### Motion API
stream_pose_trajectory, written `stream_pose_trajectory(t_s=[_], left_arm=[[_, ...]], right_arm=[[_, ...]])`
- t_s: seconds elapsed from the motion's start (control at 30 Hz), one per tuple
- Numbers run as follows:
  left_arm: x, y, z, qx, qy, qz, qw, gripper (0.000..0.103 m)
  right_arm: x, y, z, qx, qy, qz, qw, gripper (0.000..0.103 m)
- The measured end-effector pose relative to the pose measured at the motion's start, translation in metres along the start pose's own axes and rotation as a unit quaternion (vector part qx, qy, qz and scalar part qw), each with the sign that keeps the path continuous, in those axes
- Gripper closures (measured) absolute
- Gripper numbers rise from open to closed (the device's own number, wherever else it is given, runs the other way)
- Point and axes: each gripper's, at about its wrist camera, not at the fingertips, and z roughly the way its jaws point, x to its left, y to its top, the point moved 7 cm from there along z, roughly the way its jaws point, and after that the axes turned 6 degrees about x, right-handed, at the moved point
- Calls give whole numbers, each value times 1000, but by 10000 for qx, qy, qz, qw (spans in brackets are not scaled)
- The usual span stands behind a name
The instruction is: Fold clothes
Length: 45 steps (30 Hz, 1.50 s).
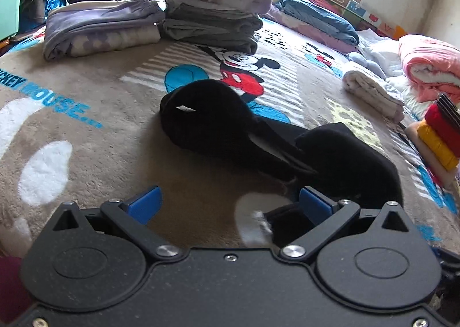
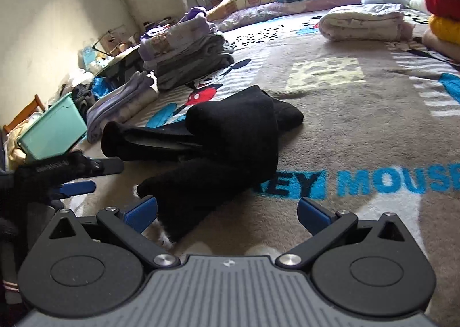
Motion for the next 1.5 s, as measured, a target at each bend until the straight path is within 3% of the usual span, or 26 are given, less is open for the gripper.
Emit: stream_pose_trajectory(t_s=[0.17,0.37,0.6,0.67,0.8,0.93,1.0,1.07,1.13,1.2,1.27,1.3,1.37,1.5], left_arm=[[4,0,9,-148,-227,-40,9996,1],[-8,-6,16,-1,-760,81,9971,1],[-30,-15,17,122,-1233,520,9909,1],[-37,-19,17,156,-1364,686,9882,1],[-50,-27,11,137,-1475,1190,9818,2],[-68,-36,-2,-101,-1712,1874,9672,3],[-78,-43,-6,-144,-1827,2218,9577,10],[-88,-52,1,-47,-1693,2575,9513,19],[-92,-62,15,134,-1361,2891,9475,35],[-93,-68,28,168,-886,3194,9433,60],[-94,-72,34,67,-566,3462,9364,66],[-94,-73,32,27,-548,3503,9350,79],[-91,-72,28,-40,-565,3482,9357,96],[-81,-57,12,-445,-665,3153,9456,98]], right_arm=[[-5,8,12,-75,150,98,9998,0],[-20,24,25,-408,338,523,9972,0],[-33,35,39,-499,904,1003,9896,15],[-35,39,42,-486,1036,1113,9872,22],[-29,50,44,-480,1300,1215,9829,22],[-26,65,48,-367,1502,1392,9781,23],[-21,72,48,-306,1631,1429,9757,22],[-15,80,47,-226,1761,1401,9741,21],[-9,85,48,-116,1848,1401,9727,16],[-5,90,49,-26,1917,1414,9712,13],[-5,92,49,2,1927,1454,9704,13],[-6,92,47,-14,1918,1475,9703,13],[-10,91,42,-75,1904,1537,9696,12],[-31,79,27,-269,1653,1804,9692,10]])
